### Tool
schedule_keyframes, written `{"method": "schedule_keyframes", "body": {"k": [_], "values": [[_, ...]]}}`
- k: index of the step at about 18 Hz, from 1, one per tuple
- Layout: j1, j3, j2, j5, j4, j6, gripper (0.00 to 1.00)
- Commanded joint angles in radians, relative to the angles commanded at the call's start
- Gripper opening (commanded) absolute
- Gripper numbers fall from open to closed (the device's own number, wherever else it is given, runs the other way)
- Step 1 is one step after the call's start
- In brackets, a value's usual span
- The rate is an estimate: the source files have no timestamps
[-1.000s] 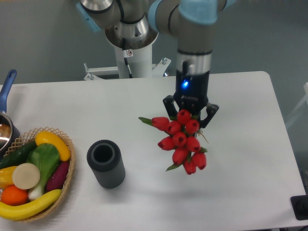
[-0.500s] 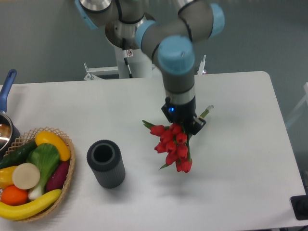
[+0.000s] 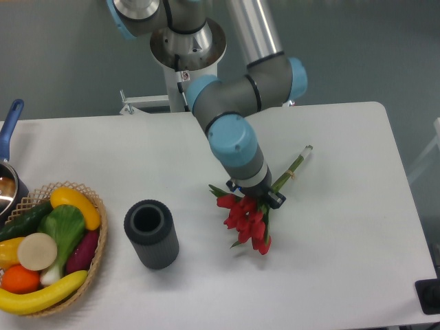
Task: Place the flowers on the table
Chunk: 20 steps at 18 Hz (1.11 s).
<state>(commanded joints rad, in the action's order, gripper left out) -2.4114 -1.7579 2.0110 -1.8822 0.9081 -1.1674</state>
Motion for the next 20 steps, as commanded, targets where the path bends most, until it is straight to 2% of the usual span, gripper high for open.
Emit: {"method": "schedule_keyframes", "body": {"k": [1, 2, 3, 4, 6, 8, 11, 16, 18, 20], "values": [[0.000, 0.005, 0.002, 0.003, -0.002, -0.003, 0.51], [0.000, 0.012, 0.003, 0.006, 0.000, -0.006, 0.69], [0.000, 0.014, 0.005, 0.006, -0.002, -0.006, 0.80], [0.000, 0.018, 0.005, 0.008, 0.002, -0.006, 0.81], [0.000, 0.018, 0.003, 0.008, 0.000, -0.009, 0.95], [0.000, 0.020, -0.001, 0.008, -0.002, -0.009, 0.99], [-0.006, 0.028, -0.029, 0.029, 0.000, -0.014, 1.00], [-0.023, 0.095, -0.093, 0.120, 0.012, -0.012, 1.00], [-0.049, 0.127, -0.100, 0.188, 0.018, -0.002, 1.00], [-0.125, 0.136, -0.121, 0.325, 0.021, -0.014, 1.00]]}}
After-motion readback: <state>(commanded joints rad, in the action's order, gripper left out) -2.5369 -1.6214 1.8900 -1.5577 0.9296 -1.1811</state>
